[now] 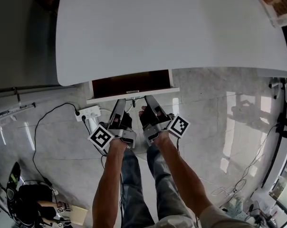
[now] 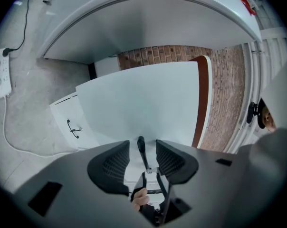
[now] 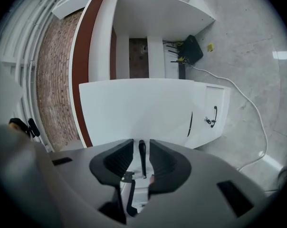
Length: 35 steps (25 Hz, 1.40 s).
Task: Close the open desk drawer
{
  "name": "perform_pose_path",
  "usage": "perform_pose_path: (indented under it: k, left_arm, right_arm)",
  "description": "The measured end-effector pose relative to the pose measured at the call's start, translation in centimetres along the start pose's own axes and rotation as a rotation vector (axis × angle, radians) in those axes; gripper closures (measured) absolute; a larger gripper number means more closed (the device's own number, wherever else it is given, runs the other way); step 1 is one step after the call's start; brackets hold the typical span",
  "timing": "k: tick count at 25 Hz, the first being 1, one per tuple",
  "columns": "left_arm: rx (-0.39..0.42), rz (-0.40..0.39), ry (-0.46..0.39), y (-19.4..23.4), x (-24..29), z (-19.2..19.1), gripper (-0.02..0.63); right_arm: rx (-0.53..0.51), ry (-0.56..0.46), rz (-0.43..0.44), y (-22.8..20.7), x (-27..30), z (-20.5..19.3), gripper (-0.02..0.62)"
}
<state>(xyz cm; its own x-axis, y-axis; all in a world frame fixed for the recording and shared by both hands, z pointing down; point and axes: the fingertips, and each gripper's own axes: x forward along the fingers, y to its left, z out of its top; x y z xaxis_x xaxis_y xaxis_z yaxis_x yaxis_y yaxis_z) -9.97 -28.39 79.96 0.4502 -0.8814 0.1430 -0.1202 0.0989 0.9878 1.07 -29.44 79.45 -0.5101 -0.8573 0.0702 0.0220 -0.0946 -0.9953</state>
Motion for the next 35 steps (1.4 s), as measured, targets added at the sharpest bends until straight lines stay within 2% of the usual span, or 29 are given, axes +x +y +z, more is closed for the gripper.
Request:
perform_pose_path:
  k: [6,14,23,35]
  left_arm:
    - [0.003,-0.005,-0.043,-0.22,-0.23,0.88,0.543]
    - [-0.031,-0.027,-0.055,-0.2,-0.13,0.8,0.549]
    - [-0.01,-0.026,-0.024,-0.03,-0.08,0.72,0.551]
    - [0.001,-0.048,-0.034,-0.61,0.12,0.95,0.552]
  right_arm:
    - [-0.002,-0.027,-0.012,0.18,0.16,0.12,0.538]
    - [-0.001,-0.039,-0.01,-0.04,0.1,0.14,0.543]
    - [-0.014,-0.021,0.0,-0.07,0.08,0.21,0.543]
    - [-0.04,-0.013,0.003,0.24,0.24,0.31,0.544]
